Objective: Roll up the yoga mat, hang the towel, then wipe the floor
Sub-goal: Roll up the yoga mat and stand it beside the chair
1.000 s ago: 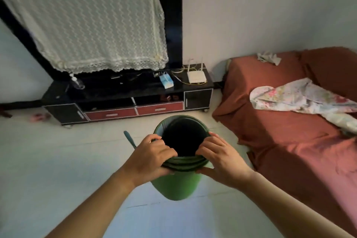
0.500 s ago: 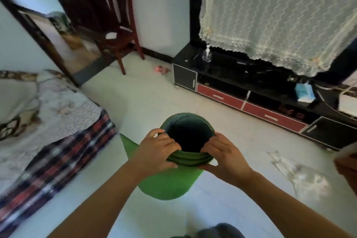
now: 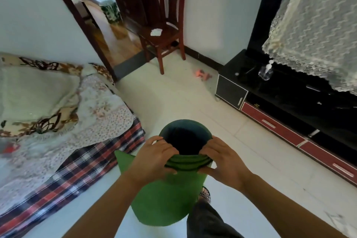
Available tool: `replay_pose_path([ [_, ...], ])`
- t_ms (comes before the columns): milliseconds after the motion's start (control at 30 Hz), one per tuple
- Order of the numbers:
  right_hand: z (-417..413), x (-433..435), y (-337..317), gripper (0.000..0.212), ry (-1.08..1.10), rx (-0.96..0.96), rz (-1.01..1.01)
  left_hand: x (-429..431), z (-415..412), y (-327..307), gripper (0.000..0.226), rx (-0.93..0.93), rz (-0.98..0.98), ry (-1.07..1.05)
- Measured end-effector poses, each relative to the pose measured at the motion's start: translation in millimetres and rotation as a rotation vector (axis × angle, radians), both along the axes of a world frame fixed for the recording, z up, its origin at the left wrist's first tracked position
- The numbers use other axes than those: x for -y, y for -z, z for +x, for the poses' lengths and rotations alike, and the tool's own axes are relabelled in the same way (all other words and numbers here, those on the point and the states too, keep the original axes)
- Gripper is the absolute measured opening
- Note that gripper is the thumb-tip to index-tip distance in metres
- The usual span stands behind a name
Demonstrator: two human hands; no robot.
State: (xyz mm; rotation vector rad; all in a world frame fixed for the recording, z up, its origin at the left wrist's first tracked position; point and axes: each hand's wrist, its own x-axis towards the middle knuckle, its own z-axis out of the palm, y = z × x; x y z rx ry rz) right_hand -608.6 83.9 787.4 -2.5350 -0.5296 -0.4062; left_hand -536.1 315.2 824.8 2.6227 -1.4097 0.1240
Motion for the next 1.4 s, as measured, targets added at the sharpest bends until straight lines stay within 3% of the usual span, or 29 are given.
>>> replay_pose_path([
  [100, 69.5, 6.4, -1.7, 0.035, -0.093, 0.028, 0.011, -0.1, 52.7, 7.3, 0.055, -0.039, -0.051, -0.089],
  [367, 246.3, 7.6, -6.3, 0.046, -0.154, 0.001, -0.087, -2.0, 200.6, 21.2, 0.049, -0.061, -0.073, -0.241],
  [567, 380.5, 14.1, -2.9, 0.041, -0.066, -0.011, -0.117, 6.2, 352.2, 30.2, 0.052, 0.038, -0.092, -0.136],
  [933, 610.7, 13.8, -14.9, 0.036, 0.150, -0.085, -0.109, 20.0, 625.6, 12.9, 0.053, 0.031, -0.080, 0.070],
  [1200, 762.2, 67.7, 6.4, 0.043, 0.250, -0.104, -0.077, 88.9, 800.3, 17.2, 0.056, -0.018, 0.081, 0.157],
  [1400, 894.6, 116.5, 21.0, 0.038, 0.172, -0.121, -0.045, 147.8, 928.4, 18.5, 0.046, -0.119, 0.372, 0.108],
])
